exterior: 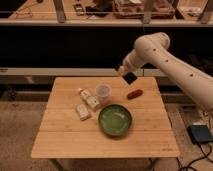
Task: Place the eraser in the ceramic cup
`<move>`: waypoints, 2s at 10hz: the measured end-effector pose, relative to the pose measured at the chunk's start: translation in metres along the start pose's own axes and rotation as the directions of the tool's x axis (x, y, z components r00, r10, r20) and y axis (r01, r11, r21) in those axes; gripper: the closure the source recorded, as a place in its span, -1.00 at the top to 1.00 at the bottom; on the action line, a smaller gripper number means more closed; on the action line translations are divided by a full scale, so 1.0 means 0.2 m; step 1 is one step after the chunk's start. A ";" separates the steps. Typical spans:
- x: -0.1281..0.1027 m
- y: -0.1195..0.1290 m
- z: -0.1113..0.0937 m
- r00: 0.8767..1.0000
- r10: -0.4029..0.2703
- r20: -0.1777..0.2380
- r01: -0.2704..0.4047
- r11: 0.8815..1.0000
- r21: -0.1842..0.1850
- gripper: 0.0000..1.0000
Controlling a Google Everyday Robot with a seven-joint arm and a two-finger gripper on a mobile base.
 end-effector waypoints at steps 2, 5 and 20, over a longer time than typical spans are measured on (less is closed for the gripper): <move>0.14 -0.13 0.10 0.997 -0.070 0.011 0.069 0.997 0.045 -1.00; 0.20 -0.22 0.35 0.992 -0.112 0.059 0.106 0.989 0.105 -1.00; -0.08 -0.27 0.74 0.962 -0.156 0.224 0.116 0.977 0.181 -0.24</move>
